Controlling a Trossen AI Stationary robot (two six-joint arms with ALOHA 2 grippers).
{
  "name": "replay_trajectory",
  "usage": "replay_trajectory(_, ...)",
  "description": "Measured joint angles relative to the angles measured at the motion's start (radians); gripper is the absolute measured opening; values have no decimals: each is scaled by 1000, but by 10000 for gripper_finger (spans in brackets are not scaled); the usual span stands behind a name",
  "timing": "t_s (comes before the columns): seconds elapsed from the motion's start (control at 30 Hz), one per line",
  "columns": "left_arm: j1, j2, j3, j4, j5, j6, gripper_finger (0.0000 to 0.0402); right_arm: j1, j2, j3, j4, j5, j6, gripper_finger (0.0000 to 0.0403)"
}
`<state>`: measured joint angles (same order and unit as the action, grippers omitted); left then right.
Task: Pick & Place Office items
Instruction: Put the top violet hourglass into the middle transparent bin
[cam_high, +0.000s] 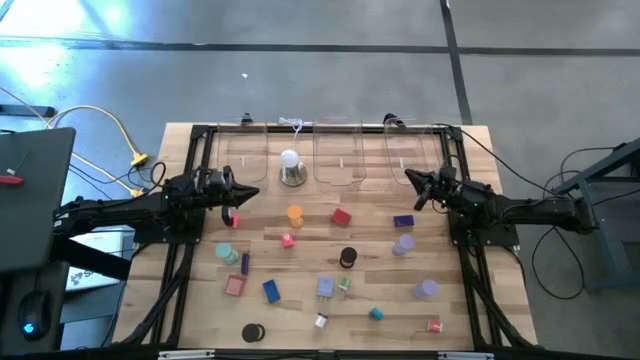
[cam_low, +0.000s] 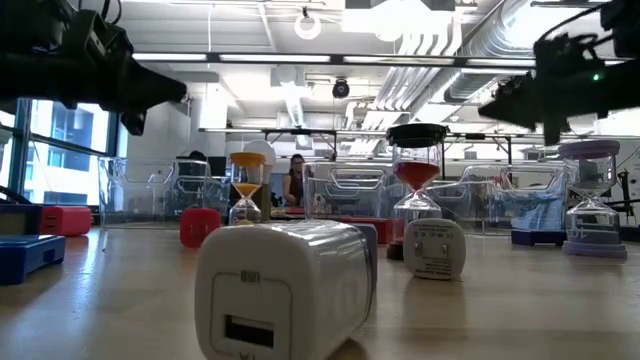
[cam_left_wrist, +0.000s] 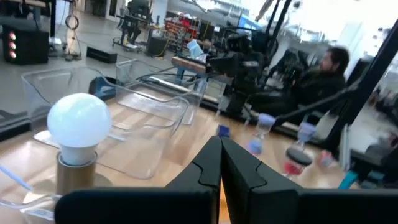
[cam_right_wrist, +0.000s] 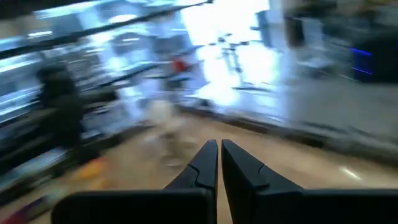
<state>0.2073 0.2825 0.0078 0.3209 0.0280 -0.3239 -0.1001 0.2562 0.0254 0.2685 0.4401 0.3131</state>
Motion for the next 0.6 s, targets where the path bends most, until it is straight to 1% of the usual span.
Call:
replay_trajectory(0.1, 0, 0, 0, 5, 0, -51, 1, 0, 0, 1, 111, -249, -139, 10)
replay_trajectory(0.17, 0, 0, 0, 5, 0, -68, 1, 0, 0, 2, 186, -398, -187, 10)
replay_trajectory(0.2, 0, 0, 0, 6, 0, -80, 1, 0, 0, 2, 222, -444, -184, 10)
replay_trajectory(0.23, 0, 0, 0, 6, 0, -97, 1, 0, 0, 2, 256, -467, -168, 10)
replay_trajectory(0.3, 0, 0, 0, 6, 1, -125, 1, 0, 0, 19, 273, -460, -124, 10)
replay_trajectory(0.37, 0, 0, 0, 6, 1, -159, 1, 0, 2, 59, 224, -437, -107, 10)
replay_trajectory(0.5, 0, 1, 0, 4, 3, -224, 1, 0, 56, 200, 10, -407, -121, 10)
replay_trajectory(0.6, 0, 1, 0, 2, 3, -252, 1, 2, 142, 330, -157, -405, -170, 10)
